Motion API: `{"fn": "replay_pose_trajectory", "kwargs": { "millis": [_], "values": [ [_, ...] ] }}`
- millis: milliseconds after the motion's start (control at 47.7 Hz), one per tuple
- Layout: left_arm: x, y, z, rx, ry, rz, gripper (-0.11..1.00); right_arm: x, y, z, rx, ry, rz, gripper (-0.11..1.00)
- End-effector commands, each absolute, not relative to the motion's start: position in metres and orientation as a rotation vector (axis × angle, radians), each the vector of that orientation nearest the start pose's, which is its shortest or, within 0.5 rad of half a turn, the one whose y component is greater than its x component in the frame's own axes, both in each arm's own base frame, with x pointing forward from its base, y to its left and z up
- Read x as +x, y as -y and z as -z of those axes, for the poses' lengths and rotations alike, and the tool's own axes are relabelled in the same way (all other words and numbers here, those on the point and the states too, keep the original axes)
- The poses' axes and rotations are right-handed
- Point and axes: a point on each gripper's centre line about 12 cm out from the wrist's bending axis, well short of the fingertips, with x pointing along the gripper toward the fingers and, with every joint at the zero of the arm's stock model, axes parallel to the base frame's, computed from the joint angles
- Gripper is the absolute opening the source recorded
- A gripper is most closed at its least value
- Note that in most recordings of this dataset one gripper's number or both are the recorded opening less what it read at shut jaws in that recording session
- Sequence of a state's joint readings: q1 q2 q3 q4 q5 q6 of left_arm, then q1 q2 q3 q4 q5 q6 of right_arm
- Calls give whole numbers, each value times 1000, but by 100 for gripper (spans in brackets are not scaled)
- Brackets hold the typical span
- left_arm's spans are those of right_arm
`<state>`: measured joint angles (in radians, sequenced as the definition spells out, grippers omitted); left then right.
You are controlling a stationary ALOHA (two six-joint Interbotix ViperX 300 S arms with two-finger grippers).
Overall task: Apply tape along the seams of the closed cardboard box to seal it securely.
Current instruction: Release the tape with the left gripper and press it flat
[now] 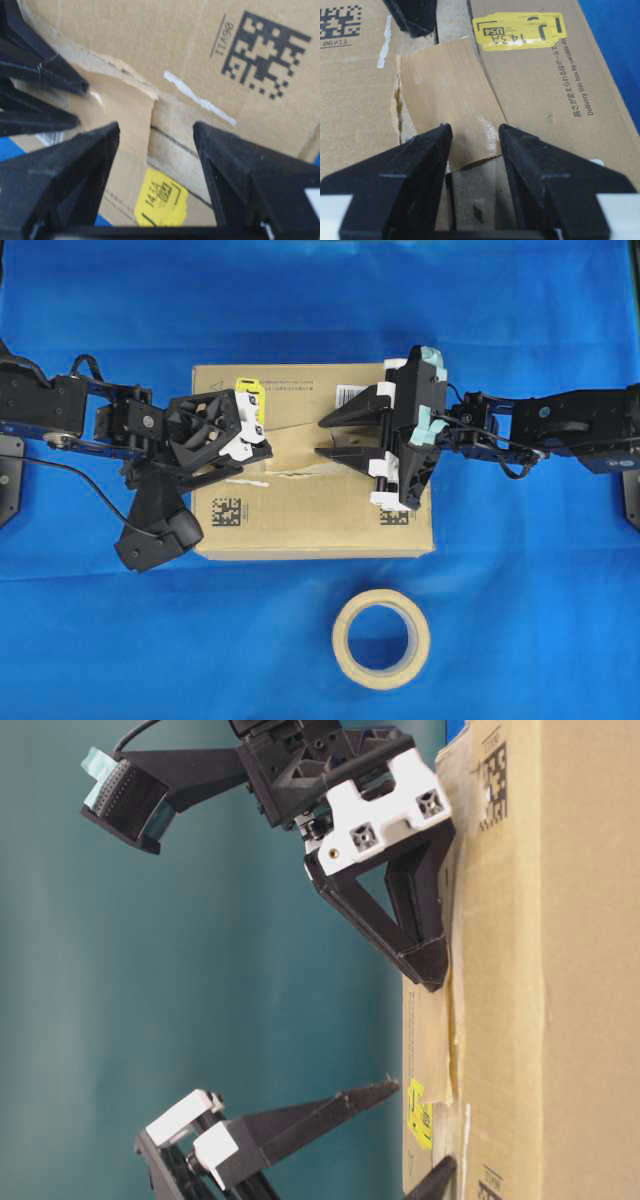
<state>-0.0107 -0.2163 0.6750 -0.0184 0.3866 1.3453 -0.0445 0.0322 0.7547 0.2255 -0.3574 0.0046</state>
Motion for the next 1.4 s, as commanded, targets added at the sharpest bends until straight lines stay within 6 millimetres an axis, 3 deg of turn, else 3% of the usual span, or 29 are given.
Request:
{"fn": "replay_pose_trajectory", "kwargs": {
  "millis": [0,335,524,587,733,796,1131,1383],
  "values": [
    [341,5,-227,1252,-654,535,61,387,28,-171,207,-398,170,46],
    [347,5,-257,1195,-415,309,60,381,27,-200,176,-327,152,46],
    [350,4,-269,889,-324,167,55,379,37,-217,157,-259,174,45],
    [351,2,-269,766,-322,136,45,379,45,-219,157,-241,195,39],
    [357,-5,-260,495,-340,71,10,387,49,-221,143,-228,200,7],
    [360,-5,-255,422,-342,56,0,393,50,-221,138,-231,198,-1],
    [381,-5,-221,317,-368,41,0,417,42,-205,126,-293,168,-1],
    [381,-12,-204,258,-411,18,0,423,26,-190,130,-325,132,-1]
  ]
}}
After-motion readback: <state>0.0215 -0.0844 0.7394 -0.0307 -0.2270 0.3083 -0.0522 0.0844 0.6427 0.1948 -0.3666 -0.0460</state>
